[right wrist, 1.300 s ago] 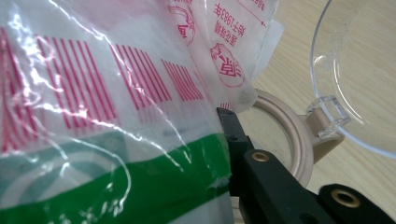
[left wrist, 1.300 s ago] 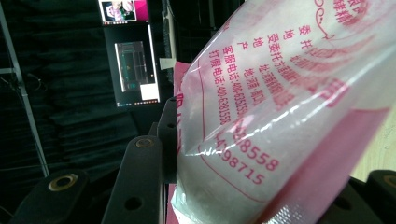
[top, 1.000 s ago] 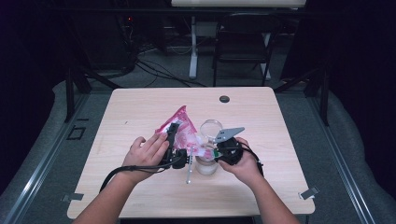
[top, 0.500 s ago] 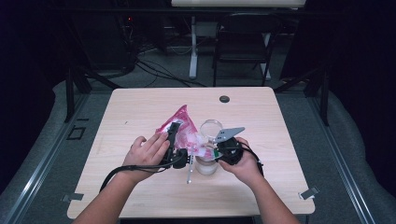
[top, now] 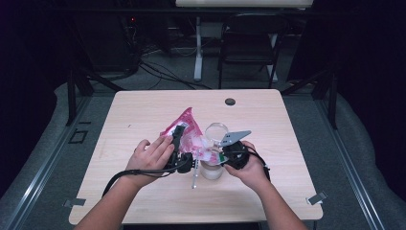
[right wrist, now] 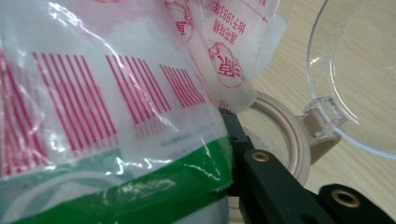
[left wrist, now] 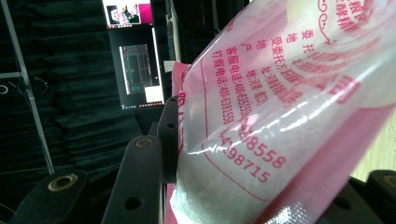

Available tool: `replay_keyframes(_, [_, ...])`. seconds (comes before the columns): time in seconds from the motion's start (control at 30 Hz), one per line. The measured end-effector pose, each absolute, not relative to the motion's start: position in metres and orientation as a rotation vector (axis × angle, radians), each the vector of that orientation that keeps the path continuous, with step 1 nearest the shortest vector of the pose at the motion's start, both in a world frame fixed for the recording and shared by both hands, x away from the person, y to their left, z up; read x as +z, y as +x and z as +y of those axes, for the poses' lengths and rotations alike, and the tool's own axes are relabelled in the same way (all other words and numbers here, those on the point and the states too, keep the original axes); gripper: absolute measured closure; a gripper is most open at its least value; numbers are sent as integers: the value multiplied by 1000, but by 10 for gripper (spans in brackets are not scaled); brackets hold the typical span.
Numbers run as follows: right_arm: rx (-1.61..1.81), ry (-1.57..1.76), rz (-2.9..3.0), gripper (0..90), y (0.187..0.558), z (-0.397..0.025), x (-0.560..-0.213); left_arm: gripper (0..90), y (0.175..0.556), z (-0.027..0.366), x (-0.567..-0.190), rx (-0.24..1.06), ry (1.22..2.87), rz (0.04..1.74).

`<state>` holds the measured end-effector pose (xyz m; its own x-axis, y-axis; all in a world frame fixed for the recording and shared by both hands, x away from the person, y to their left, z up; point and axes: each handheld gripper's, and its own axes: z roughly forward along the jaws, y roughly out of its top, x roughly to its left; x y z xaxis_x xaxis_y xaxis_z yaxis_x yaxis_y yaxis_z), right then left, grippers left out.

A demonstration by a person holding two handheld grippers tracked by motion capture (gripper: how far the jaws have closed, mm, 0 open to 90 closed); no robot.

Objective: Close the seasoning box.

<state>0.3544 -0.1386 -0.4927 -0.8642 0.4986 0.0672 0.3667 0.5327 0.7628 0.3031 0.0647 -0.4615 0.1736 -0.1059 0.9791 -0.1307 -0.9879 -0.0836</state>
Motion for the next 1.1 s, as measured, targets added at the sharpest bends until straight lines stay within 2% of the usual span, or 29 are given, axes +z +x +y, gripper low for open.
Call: replay_keyframes(1.1, [1234,769,2615,900,357,-142,-495,648,303,60,-462,1993,2391,-270])
